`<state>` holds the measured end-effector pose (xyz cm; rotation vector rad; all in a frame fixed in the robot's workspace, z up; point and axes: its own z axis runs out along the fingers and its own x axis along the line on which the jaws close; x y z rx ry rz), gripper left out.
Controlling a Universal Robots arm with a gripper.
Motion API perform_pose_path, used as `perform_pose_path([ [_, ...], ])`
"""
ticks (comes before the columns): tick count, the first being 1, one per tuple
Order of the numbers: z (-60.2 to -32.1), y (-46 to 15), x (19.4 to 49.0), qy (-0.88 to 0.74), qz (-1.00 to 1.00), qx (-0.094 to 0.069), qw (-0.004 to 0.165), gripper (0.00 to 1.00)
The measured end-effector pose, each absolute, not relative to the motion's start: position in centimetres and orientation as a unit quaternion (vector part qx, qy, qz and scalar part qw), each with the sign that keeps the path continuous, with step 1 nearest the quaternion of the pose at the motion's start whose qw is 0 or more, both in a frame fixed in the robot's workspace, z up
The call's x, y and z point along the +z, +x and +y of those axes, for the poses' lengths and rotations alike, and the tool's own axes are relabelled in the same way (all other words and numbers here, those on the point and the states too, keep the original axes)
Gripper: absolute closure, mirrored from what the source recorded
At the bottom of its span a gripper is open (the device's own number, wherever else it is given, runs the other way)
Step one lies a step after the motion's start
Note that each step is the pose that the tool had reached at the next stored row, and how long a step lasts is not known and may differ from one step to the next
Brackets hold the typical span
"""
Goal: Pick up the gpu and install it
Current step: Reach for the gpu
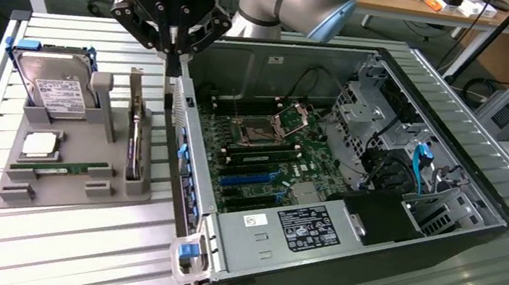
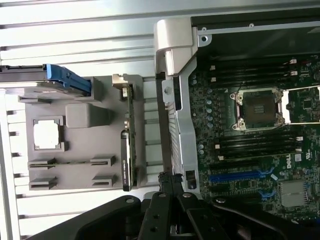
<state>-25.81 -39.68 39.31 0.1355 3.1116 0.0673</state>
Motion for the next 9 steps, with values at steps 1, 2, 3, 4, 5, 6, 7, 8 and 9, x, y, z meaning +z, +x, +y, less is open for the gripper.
perform_pose_path([
  [1,-39.68,-25.98,39.30,0.044,0.999,0.022,0.013,0.89],
  [2,-39.68,-26.16,39.30,0.044,0.999,0.022,0.013,0.89],
  [3,-39.68,-26.34,39.30,0.044,0.999,0.022,0.013,0.89],
  [4,-39.68,-26.57,39.29,0.044,0.999,0.022,0.013,0.89],
  [5,-39.68,-26.74,39.29,0.043,0.999,0.022,0.013,0.89],
  [6,-39.68,-26.77,39.29,0.043,0.999,0.022,0.013,0.89],
  [7,-39.68,-26.80,39.29,0.044,0.999,0.022,0.013,0.89],
  [8,-39.68,-26.86,39.30,0.044,0.999,0.022,0.013,0.89],
  [9,-39.69,-26.95,39.29,0.044,0.999,0.022,0.013,0.89],
])
